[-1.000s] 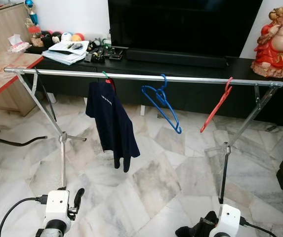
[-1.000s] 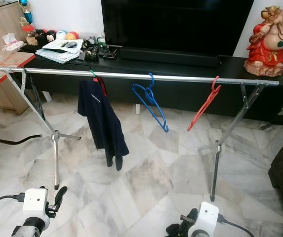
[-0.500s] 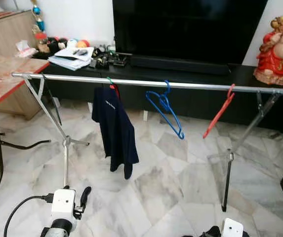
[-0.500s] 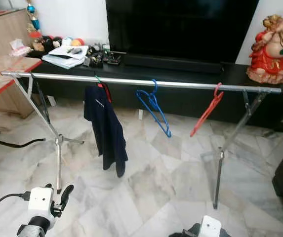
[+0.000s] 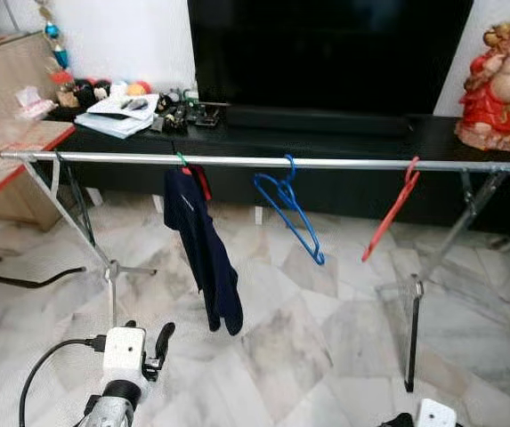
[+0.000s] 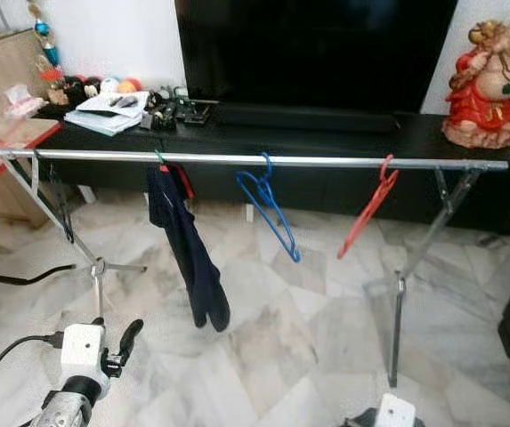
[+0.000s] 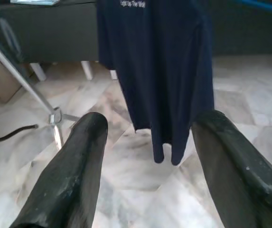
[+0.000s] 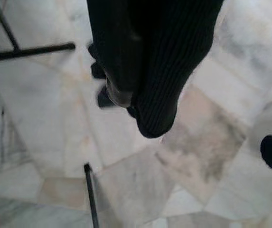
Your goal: Hang hanger
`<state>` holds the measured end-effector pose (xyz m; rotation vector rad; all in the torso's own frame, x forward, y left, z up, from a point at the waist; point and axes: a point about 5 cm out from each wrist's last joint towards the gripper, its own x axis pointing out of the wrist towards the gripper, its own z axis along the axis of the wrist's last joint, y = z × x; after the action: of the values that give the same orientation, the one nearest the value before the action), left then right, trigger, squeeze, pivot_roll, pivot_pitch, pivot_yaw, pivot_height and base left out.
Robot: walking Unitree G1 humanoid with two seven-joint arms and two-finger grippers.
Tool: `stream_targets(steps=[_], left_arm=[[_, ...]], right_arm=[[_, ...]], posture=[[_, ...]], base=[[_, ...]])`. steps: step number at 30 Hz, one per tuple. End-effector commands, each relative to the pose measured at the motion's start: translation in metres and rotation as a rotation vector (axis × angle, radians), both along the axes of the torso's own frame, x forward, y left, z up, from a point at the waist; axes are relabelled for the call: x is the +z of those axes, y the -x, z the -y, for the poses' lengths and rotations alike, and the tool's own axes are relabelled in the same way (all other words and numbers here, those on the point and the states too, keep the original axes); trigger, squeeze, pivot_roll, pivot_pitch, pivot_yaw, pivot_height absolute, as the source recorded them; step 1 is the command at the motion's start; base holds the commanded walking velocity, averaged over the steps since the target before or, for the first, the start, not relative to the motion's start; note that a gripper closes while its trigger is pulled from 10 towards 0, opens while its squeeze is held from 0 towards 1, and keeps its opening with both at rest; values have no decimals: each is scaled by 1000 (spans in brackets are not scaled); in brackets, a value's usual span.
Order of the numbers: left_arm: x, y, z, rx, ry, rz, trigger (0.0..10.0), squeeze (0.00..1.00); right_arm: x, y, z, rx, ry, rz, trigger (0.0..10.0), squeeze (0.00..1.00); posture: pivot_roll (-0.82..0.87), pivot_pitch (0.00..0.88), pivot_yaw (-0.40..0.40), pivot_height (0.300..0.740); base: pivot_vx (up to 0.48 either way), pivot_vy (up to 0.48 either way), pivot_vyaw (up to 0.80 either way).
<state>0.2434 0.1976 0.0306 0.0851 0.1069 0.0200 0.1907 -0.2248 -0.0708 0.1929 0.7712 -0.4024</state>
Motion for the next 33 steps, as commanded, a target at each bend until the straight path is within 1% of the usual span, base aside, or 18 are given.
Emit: stream_targets(steps=[1,5,8,11,28,33], left_arm=[[-1,3,-13,35,-14,-20,10000,0],[0,3,-13,35,-12,-22,10000,0],[1,3,-13,36,-10,-22,10000,0],[2,2,-12,35,-8,-18,10000,0],[7,-1,-10,35,0,-5,10000,0],[8,-3,-11,37,-4,-6,10000,0]], right_arm=[[2,-9,-12,15,-24,29,10000,0],[2,-8,-12,18,-25,28,10000,0],[2,-8,-12,54,-2,16,10000,0],[1,-7,-13,39,-13,18,10000,0],[-1,-3,-9,54,-4,-2,10000,0],[-1,-3,-10,58,-5,-5,10000,0]], posture=[[-49,72,16,740],[-48,75,15,740],[-46,78,12,740],[-45,79,11,740],[-44,78,6,740],[-45,76,7,740]], base=[[315,0,0],[318,0,0],[316,0,0],[312,0,0],[314,0,0],[0,0,0]])
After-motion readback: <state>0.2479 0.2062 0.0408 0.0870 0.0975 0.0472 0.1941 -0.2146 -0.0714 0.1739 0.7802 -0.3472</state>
